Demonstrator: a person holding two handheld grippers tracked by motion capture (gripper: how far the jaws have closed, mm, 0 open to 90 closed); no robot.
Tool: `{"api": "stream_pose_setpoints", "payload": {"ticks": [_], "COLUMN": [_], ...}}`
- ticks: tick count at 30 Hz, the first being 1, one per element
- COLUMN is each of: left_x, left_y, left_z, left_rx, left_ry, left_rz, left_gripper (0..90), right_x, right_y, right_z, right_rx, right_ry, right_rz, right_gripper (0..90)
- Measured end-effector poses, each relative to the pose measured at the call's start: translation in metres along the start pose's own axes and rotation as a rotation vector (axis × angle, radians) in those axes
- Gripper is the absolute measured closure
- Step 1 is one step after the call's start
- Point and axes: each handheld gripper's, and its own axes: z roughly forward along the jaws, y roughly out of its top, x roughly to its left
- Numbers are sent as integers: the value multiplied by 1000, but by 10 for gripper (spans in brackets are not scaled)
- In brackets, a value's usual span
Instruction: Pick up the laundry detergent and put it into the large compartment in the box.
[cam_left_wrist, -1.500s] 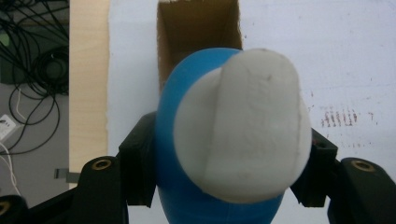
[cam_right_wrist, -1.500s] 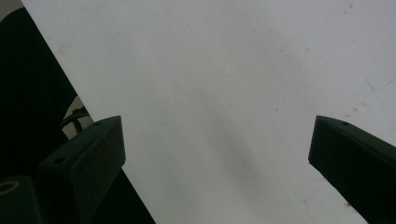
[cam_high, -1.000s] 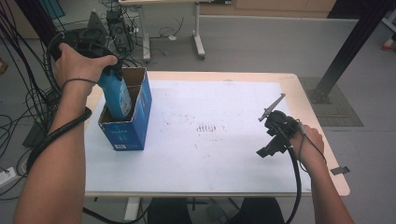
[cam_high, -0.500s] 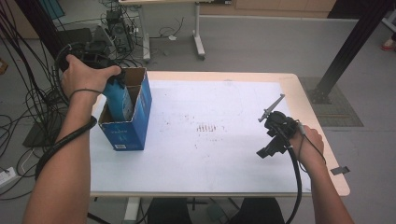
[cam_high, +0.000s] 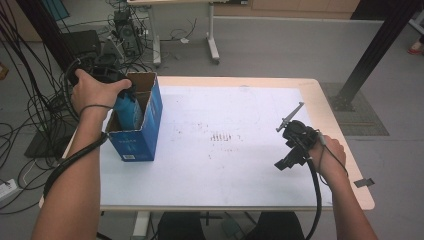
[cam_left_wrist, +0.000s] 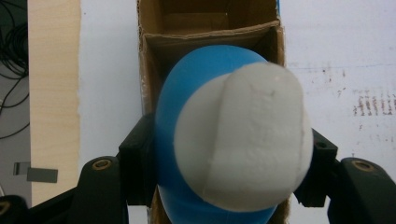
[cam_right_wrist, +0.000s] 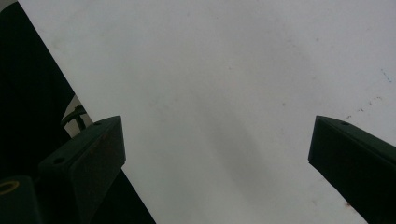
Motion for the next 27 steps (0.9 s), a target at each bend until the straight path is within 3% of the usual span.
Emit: {"api": "stream_pose_setpoints", "payload": {"ticks": [27], "left_x": [1], "left_y": [-10], "left_z": [33], "left_rx": [49], "left_ry": [-14], "left_rz": [-13], "left_gripper": [378], "right_x": [-1], "right_y": [-1], "right_z": [-2], "right_rx": [-2], "right_ry": [-8], "right_rz": [5], "right_gripper": [36]}}
